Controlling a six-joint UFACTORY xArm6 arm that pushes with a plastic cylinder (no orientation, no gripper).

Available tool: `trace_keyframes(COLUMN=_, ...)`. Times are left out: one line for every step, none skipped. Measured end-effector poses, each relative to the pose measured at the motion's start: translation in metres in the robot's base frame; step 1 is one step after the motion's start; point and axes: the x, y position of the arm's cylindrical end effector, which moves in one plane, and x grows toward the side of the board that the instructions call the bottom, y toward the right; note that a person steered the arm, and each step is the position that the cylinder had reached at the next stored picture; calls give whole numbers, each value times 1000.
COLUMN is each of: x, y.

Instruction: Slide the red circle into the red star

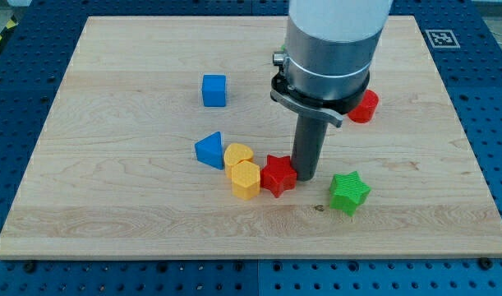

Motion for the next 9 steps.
trace_keyframes(x=0, y=-7)
trace_keyframes(x=0, y=-7)
trace_keyframes(x=-9, y=1)
trace_keyframes(x=-30, y=15)
trace_keyframes(x=-45, y=32)
trace_keyframes(x=-61, y=43)
trace_keyframes(x=-79, y=43)
trace_keyframes(x=-100, y=43)
trace_keyframes(x=-129, y=44)
